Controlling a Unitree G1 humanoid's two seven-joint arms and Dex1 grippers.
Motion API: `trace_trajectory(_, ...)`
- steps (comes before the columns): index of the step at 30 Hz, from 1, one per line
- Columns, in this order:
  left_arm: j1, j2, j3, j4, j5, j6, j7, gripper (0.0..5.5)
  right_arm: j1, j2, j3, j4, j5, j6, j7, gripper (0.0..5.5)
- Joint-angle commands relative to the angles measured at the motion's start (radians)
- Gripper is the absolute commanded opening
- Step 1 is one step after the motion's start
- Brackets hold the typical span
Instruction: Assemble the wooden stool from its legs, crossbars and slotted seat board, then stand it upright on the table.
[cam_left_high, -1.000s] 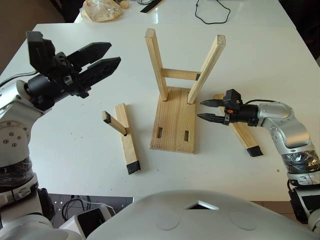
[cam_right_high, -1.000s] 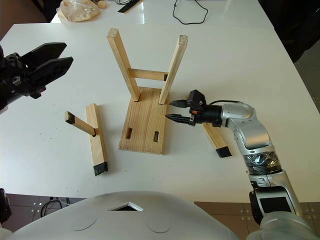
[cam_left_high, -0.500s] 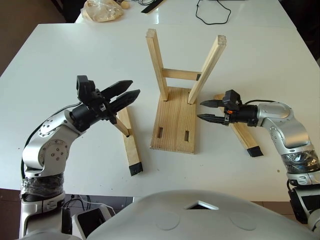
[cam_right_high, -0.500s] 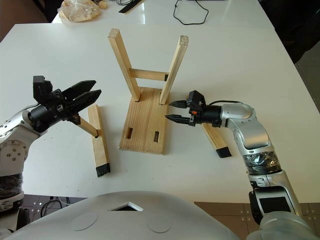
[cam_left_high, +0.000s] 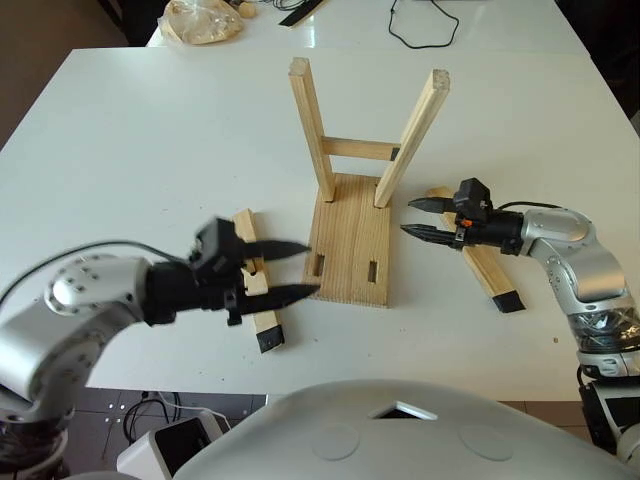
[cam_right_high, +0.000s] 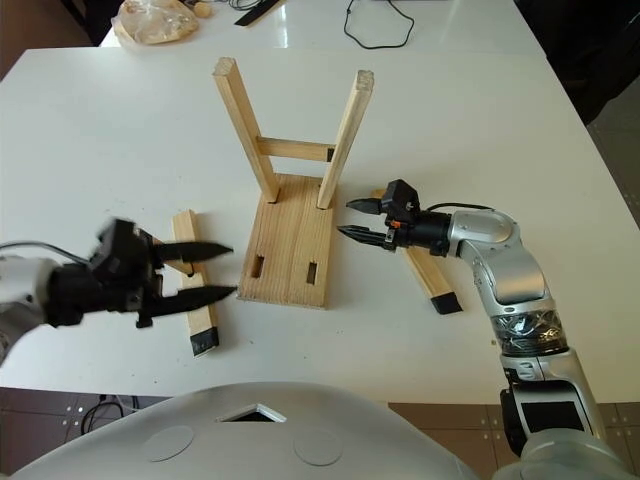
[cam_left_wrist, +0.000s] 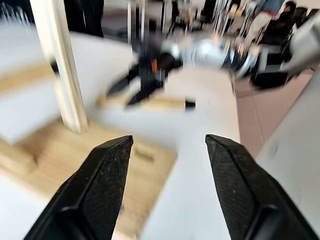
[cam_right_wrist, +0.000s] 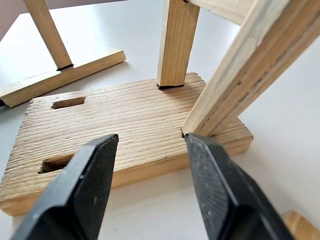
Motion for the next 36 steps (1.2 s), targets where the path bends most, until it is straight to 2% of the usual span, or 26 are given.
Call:
trace_trajectory(1, 0.118, -0.021, -0.202, 0.133, 0.233, -0.123, -0.018, 2.7, 0.005, 0.007, -0.009, -0.018, 0.002, 0.001, -0.018, 2.47)
trace_trajectory(4, 0.175, -0.032, -0.234, 0.194, 0.277, -0.189, -0.053, 2.7, 0.009, 0.005, -0.007, -0.02, -0.004, -0.004, -0.024, 2.47)
trace_trajectory(9, 0.172, 0.023, -0.223, 0.331, 0.399, -0.289, -0.093, 2.7, 0.029, 0.011, -0.009, -0.033, -0.01, -0.008, -0.047, 2.47)
trace_trajectory(15, 0.108, 0.102, -0.145, 0.491, 0.463, -0.385, -0.14, 2.7, 0.046, 0.023, -0.003, -0.044, -0.017, -0.013, -0.073, 2.47)
trace_trajectory(19, 0.073, 0.097, -0.059, 0.47, 0.38, -0.361, -0.156, 2.7, 0.054, 0.022, 0.001, -0.047, -0.019, -0.016, -0.078, 2.47)
trace_trajectory(26, 0.123, 0.109, 0.105, 0.411, 0.303, -0.295, -0.179, 2.7, 0.077, 0.013, -0.008, -0.05, -0.031, -0.029, -0.088, 2.47)
trace_trajectory(28, 0.117, 0.113, 0.144, 0.436, 0.29, -0.282, -0.193, 3.04, 0.08, 0.014, -0.007, -0.049, -0.035, -0.033, -0.092, 2.47)
trace_trajectory(30, 0.1, 0.12, 0.163, 0.47, 0.312, -0.287, -0.195, 3.33, 0.082, 0.014, -0.007, -0.051, -0.038, -0.034, -0.094, 2.47)
trace_trajectory(36, 0.054, 0.123, 0.17, 0.568, 0.352, -0.308, -0.202, 3.33, 0.077, 0.01, -0.003, -0.044, -0.043, -0.042, -0.09, 2.47)
